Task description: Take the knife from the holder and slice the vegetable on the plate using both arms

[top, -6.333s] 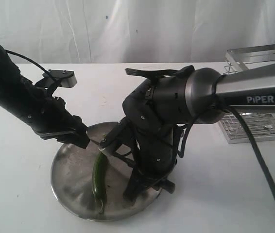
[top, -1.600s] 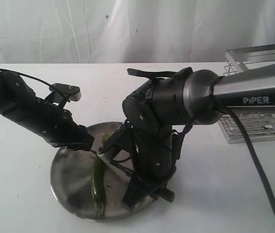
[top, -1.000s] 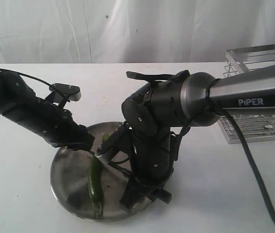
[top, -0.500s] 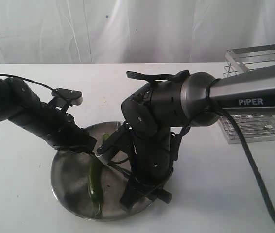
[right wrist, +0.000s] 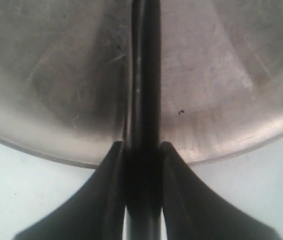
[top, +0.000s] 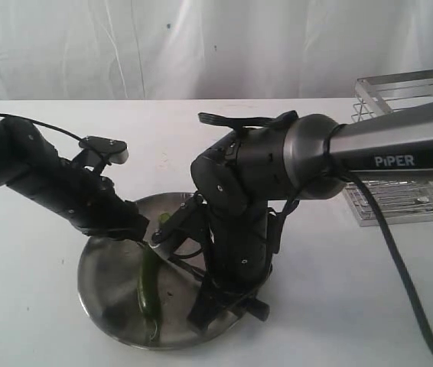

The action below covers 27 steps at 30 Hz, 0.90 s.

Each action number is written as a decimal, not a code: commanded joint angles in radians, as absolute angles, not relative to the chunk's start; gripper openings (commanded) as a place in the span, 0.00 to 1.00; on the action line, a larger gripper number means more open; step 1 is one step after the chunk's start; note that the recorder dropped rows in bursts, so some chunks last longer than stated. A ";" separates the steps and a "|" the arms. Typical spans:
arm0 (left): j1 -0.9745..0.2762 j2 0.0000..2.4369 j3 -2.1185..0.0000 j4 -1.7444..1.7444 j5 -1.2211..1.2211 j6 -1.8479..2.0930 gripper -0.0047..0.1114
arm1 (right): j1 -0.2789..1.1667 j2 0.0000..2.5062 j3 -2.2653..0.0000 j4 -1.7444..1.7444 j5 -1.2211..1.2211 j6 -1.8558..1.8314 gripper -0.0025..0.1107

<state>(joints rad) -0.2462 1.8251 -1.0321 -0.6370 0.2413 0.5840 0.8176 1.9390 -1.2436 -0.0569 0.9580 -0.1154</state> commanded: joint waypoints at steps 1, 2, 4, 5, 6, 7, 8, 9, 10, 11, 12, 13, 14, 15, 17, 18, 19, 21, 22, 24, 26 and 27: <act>-0.252 1.774 -1.026 -0.634 0.283 0.581 0.55 | 0.819 1.939 -1.246 -0.051 0.970 -0.130 0.02; -0.252 1.772 -1.026 -0.634 0.289 0.583 0.55 | 0.819 1.939 -1.246 -0.051 0.970 -0.130 0.02; -0.252 1.769 -1.026 -0.634 0.303 0.584 0.55 | 0.819 1.939 -1.246 -0.051 0.970 -0.130 0.02; -0.252 1.769 -1.026 -0.634 0.313 0.588 0.55 | 0.819 1.939 -1.246 -0.051 0.970 -0.130 0.02; -0.252 1.769 -1.026 -0.634 0.323 0.594 0.55 | 0.819 1.939 -1.246 -0.051 0.970 -0.130 0.02; -0.252 1.769 -1.026 -0.646 0.334 0.605 0.55 | 0.819 1.939 -1.246 -0.051 0.970 -0.130 0.02; -0.252 1.769 -1.026 -0.662 0.341 0.616 0.55 | 0.819 1.939 -1.246 -0.051 0.970 -0.130 0.02; -0.252 1.769 -1.026 -0.684 0.351 0.636 0.55 | 0.819 1.939 -1.246 -0.051 0.970 -0.130 0.02; -0.252 1.771 -1.026 -0.708 0.358 0.666 0.55 | 0.819 1.939 -1.246 -0.051 0.970 -0.130 0.02; -0.252 1.773 -1.026 -0.743 0.369 0.700 0.55 | 0.819 1.939 -1.246 -0.051 0.970 -0.130 0.02; -0.252 1.778 -1.026 -0.784 0.378 0.737 0.55 | 0.819 1.939 -1.246 -0.051 0.970 -0.130 0.02; -0.252 1.783 -1.026 -0.815 0.385 0.766 0.55 | 0.819 1.939 -1.246 -0.051 0.970 -0.130 0.02; -0.252 1.793 -1.026 -0.854 0.390 0.798 0.55 | 0.819 1.939 -1.246 -0.051 0.970 -0.130 0.02; -0.252 1.803 -1.026 -0.883 0.393 0.818 0.55 | 0.819 1.939 -1.246 -0.051 0.970 -0.130 0.02; -0.252 1.816 -1.026 -0.915 0.393 0.846 0.55 | 0.819 1.939 -1.246 -0.051 0.970 -0.130 0.02; -0.252 1.822 -1.026 -0.920 0.393 0.849 0.55 | 0.819 1.939 -1.246 -0.051 0.970 -0.130 0.02; -0.252 1.826 -1.026 -0.920 0.393 0.851 0.55 | 0.819 1.939 -1.246 -0.051 0.970 -0.130 0.02; -0.252 1.835 -1.026 -0.925 0.389 0.853 0.55 | 0.819 1.939 -1.246 -0.051 0.970 -0.130 0.02; -0.252 1.839 -1.026 -0.932 0.389 0.858 0.55 | 0.819 1.939 -1.246 -0.051 0.970 -0.130 0.02; -0.252 1.848 -1.026 -0.951 0.389 0.877 0.55 | 0.819 1.939 -1.246 -0.051 0.966 -0.130 0.02; -0.252 1.863 -1.026 -0.972 0.389 0.898 0.55 | 0.819 1.939 -1.246 -0.051 0.966 -0.130 0.02; -0.256 1.870 -1.026 -0.977 0.389 0.902 0.55 | 0.819 1.939 -1.246 -0.051 0.966 -0.130 0.02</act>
